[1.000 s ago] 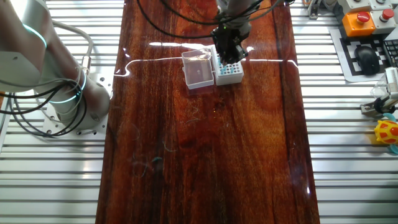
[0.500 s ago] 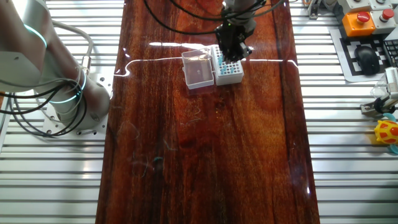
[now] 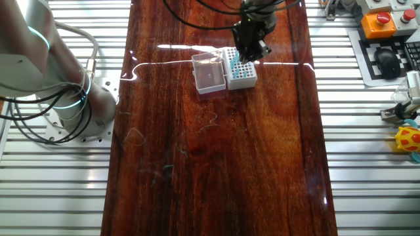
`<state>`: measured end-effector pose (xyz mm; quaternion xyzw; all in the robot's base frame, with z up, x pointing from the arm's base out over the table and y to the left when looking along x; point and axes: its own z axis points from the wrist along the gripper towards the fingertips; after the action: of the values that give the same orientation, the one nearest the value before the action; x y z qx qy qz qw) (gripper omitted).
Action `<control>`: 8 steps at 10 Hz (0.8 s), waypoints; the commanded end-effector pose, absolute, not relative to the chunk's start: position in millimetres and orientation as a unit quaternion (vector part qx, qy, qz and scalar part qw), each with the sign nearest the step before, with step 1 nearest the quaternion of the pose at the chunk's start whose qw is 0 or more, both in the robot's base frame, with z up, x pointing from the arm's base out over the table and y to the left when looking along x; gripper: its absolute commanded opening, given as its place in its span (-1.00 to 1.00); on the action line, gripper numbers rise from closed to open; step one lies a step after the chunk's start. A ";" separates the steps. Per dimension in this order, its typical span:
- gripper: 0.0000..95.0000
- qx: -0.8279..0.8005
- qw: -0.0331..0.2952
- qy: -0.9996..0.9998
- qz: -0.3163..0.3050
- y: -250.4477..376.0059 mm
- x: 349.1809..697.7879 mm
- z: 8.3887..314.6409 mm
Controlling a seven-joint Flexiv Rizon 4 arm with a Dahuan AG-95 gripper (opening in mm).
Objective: Insert a medium pipette tip into the holder for medium pipette tips
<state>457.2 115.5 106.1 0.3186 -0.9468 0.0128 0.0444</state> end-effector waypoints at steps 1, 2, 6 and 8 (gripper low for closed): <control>-1.00 0.316 0.043 -0.948 0.012 117.4 458.8 105.3; -1.00 0.314 0.042 -0.948 0.012 120.0 460.1 104.0; -1.00 0.306 0.038 -0.951 0.012 130.1 466.6 101.8; -1.00 0.301 0.036 -0.953 0.011 132.6 467.9 100.5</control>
<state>469.0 133.3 100.1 0.2991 -0.9535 0.0100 0.0353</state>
